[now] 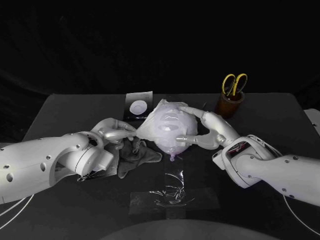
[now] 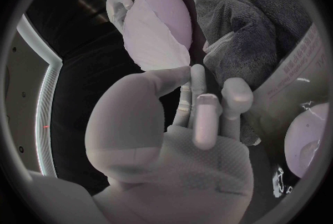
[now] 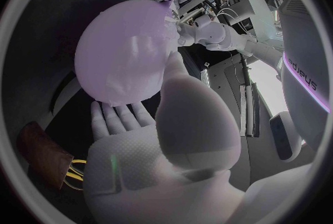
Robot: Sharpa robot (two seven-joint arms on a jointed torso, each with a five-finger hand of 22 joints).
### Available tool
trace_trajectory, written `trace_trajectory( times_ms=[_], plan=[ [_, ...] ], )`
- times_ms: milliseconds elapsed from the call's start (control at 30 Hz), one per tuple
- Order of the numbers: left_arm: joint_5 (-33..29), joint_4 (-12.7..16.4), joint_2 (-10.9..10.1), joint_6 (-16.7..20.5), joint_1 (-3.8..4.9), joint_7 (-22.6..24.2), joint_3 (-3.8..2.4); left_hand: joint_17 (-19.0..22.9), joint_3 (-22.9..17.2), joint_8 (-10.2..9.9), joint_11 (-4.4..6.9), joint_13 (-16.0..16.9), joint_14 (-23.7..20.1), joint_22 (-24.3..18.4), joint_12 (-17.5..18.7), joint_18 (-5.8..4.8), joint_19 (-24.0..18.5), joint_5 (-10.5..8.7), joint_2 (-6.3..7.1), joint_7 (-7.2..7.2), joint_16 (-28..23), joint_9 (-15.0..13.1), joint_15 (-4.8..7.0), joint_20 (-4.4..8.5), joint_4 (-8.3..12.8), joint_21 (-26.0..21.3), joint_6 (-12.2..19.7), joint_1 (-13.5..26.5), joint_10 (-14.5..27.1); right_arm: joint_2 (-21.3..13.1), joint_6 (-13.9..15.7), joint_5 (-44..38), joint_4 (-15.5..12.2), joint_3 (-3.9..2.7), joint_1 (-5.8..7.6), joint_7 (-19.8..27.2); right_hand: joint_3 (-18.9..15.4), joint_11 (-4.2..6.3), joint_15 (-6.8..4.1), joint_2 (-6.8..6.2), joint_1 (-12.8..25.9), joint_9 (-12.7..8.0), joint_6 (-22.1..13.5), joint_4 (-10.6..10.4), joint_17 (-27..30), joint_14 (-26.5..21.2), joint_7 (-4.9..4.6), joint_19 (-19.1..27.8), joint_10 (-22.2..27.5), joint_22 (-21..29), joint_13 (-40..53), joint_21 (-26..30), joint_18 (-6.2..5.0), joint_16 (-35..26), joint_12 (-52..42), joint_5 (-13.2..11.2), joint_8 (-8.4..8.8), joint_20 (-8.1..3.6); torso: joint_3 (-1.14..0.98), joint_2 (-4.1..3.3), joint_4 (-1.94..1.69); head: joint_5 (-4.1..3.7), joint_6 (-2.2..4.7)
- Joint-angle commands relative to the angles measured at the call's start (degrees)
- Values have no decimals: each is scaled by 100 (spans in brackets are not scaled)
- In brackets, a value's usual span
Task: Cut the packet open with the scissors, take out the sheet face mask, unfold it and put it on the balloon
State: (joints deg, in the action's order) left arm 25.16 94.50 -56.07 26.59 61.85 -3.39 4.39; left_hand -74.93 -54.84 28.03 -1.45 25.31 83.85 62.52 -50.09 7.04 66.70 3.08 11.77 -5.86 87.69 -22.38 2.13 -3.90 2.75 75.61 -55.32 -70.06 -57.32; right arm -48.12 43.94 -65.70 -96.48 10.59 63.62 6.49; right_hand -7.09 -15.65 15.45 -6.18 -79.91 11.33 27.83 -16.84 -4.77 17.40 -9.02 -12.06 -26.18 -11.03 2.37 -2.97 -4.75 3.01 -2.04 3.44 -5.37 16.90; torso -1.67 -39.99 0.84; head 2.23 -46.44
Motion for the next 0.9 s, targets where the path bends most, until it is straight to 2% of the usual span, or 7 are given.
trace_trajectory(
  times_ms=[33,167,200,367,567,700,900],
  plan=[
    [11,27,12,34,0,101,0,70,117,-307,-99,19,-18,-149,-24,19,-152,-11,-29,-117,-20,-266,-102,-46,67,-103,415,-29,161,-1,-227,5,12,27,-34,-75,35,-1,-4,71,-3,10,15,-1,8,-25,-807,-47,25,-8,8,-30,-31,-32,-36,-34,-30,-7,0,-1,5,-7,18],
    [140,40,21,69,0,249,0,519,304,-560,-203,-26,-229,-414,64,75,-412,-9,46,-234,-104,-130,-199,-131,140,-278,748,-58,434,-2,-227,5,12,27,-34,-74,35,-2,-3,76,-13,0,10,0,14,-32,-808,-59,37,-9,7,-34,-29,-38,-35,-35,-24,-7,1,-2,5,-9,16],
    [187,39,24,74,0,291,0,903,450,-610,-250,-65,-433,-672,125,126,-667,-7,67,-273,-197,-96,-239,-180,142,-456,826,-52,559,-2,-227,5,12,27,-34,-74,35,-2,-3,76,-13,0,10,0,14,-32,-808,-59,37,-9,7,-34,-29,-38,-35,-35,-24,-7,1,-4,3,-10,16],
    [383,23,20,119,0,447,-1,1898,931,-763,-436,-215,-1047,-1377,338,274,-1375,-13,242,-410,-475,11,-410,-325,222,-1001,1136,-85,1007,-2,-226,5,12,27,-34,-73,35,-2,-3,76,-13,0,10,0,14,-32,-808,-59,37,-9,7,-34,-29,-38,-35,-35,-24,-7,0,-2,0,-13,15],
    [635,-42,13,164,0,631,-5,2113,1216,-722,-517,-338,-1199,-1556,399,319,-1511,-11,222,-461,-508,58,-492,-427,266,-1169,1151,-194,1198,-5,-226,0,13,27,-34,-72,35,-2,-3,76,-13,0,10,0,14,-32,-808,-59,37,-9,7,-34,-29,-38,-35,-35,-24,-7,-1,-1,2,-10,15],
    [723,-83,23,175,0,897,-19,2268,1293,-577,-519,-431,-1301,-1669,434,347,-1605,-12,107,-441,-525,45,-507,-458,229,-1263,977,-238,1238,-6,-227,1,16,27,-35,-68,35,-2,-3,76,-13,0,10,0,14,-32,-808,-59,37,-9,7,-34,-29,-38,-35,-35,-24,-7,2,-2,0,6,17],
    [738,-199,103,169,15,1402,-87,2715,1381,-341,-453,-685,-1568,-1748,661,360,-1677,-21,-262,-326,-625,34,-460,-439,-36,-1369,580,-216,1152,2,-243,22,29,27,-42,-61,35,-2,-3,80,-15,-3,8,0,13,-25,-809,-72,35,-18,7,-38,-29,-38,-35,-35,-22,-7,7,1,7,29,19]
  ],
)
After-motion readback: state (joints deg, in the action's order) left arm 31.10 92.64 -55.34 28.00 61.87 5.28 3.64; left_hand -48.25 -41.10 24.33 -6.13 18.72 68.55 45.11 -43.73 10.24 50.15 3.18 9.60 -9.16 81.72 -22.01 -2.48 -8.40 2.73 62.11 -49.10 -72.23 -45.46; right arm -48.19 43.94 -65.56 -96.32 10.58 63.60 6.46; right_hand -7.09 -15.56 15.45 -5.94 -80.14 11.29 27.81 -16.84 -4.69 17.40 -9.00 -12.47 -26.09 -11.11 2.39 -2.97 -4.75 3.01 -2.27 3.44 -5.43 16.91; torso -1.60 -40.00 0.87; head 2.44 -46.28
